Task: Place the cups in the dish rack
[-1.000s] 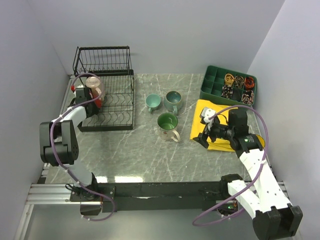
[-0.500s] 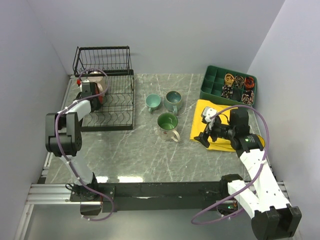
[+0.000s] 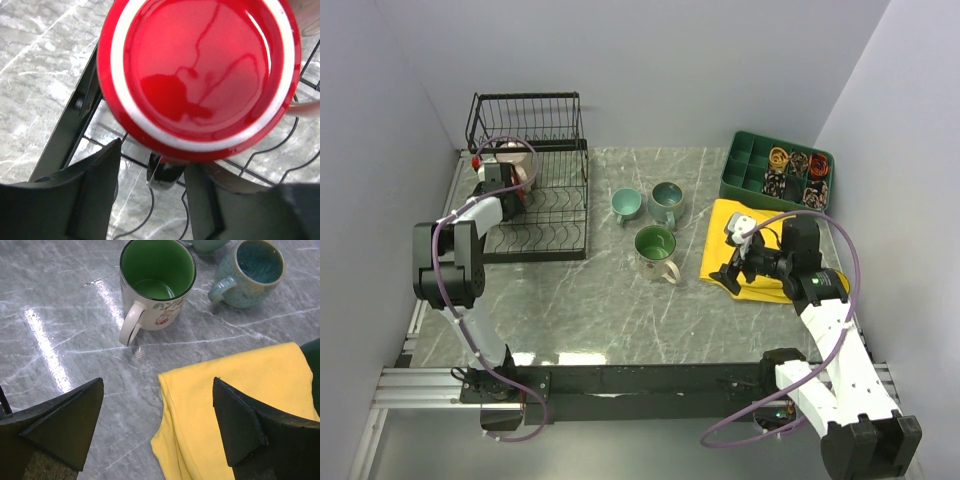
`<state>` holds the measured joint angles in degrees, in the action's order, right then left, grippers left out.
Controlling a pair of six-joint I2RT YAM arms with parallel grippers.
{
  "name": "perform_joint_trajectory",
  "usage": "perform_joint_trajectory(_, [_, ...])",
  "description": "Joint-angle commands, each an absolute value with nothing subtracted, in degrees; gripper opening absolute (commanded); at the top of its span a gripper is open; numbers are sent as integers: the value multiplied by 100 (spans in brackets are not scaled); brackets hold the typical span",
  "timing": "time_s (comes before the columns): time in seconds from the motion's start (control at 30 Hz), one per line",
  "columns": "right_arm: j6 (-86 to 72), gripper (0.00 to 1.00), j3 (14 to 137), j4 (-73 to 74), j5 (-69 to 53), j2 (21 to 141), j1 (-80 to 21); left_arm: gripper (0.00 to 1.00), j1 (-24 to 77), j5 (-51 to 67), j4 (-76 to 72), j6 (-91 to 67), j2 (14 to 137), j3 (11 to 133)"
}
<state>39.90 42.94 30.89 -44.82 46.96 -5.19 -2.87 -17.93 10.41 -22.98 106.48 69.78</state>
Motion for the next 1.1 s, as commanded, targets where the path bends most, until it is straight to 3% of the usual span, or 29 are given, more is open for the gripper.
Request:
perform_joint_trajectory(0.0, [4025, 95, 4271, 3015, -4597, 4570, -440, 60, -308, -1758, 1081, -2276, 10056, 7084])
perform_joint_trajectory(0.17, [4060, 95, 4280, 3032, -4588, 4544, -404, 73, -299, -1556, 1028, -2417, 9344, 6654])
perform_joint_trajectory(0.67, [4035, 96, 4263, 3032, -4701, 4491, -185, 80, -299, -801, 1283, -2329, 7166, 5344])
perform_joint_trajectory(0.77, [3842, 96, 4403, 3093, -4921, 4640, -167, 87, -299, -546, 1397, -2347, 6385, 5054])
perform_joint_trajectory(0.87, [4050, 96, 5043, 3935, -5352, 5158, -263, 99, -308, -98, 1494, -2461, 5576, 4729])
perform_joint_trajectory(1.07, [3552, 94, 6836, 5422, -4448, 6564, -1229, 96, -334, 675, 1617, -2926, 4213, 4105])
